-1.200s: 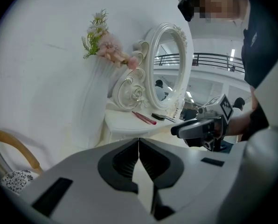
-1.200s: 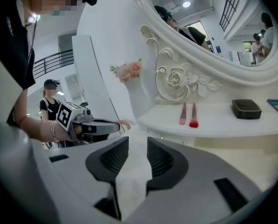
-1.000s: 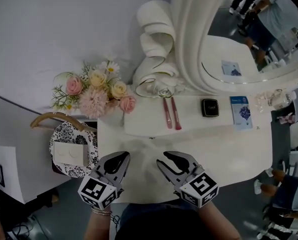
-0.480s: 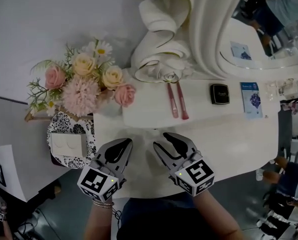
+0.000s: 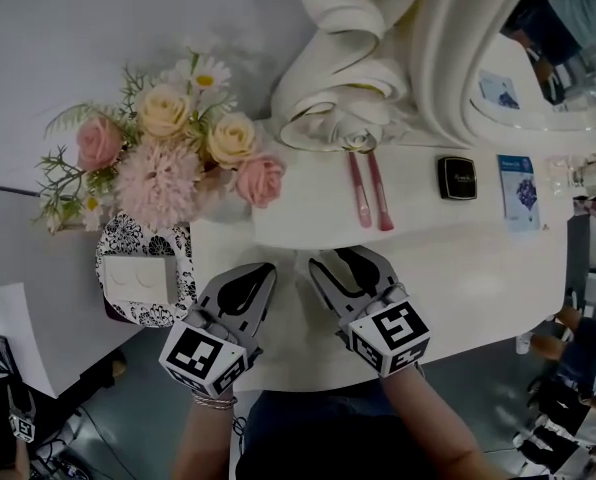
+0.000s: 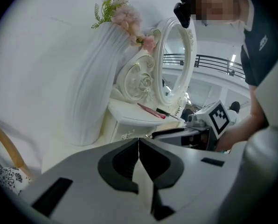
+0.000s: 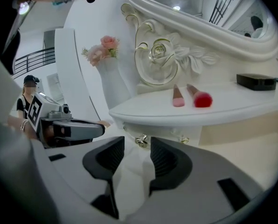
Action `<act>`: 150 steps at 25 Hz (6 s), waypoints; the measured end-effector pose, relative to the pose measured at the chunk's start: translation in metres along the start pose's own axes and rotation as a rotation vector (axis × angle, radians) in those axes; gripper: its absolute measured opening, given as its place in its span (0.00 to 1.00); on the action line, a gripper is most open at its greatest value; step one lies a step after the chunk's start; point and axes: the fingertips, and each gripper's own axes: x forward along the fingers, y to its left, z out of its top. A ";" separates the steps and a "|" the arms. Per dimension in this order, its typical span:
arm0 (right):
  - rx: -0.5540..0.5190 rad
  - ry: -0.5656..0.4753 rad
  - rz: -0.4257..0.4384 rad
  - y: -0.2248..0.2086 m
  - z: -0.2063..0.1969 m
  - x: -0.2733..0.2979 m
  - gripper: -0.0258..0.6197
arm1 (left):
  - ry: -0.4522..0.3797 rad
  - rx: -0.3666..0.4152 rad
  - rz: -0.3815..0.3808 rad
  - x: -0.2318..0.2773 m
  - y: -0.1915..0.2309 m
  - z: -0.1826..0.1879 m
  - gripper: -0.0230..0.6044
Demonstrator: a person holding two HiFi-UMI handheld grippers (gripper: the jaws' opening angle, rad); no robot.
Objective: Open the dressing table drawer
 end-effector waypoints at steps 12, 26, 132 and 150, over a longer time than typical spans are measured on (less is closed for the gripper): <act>-0.016 0.017 -0.047 -0.008 -0.006 0.007 0.18 | 0.014 -0.017 -0.006 0.001 0.001 -0.006 0.07; -0.047 0.070 -0.031 0.001 -0.017 -0.005 0.18 | 0.026 -0.001 -0.037 -0.001 -0.019 -0.009 0.07; -0.184 -0.236 0.158 -0.032 0.099 -0.231 0.07 | -0.105 0.177 -0.007 0.001 -0.168 0.094 0.07; -0.245 -0.348 0.087 -0.049 0.151 -0.283 0.07 | -0.188 0.228 -0.031 -0.005 -0.185 0.162 0.07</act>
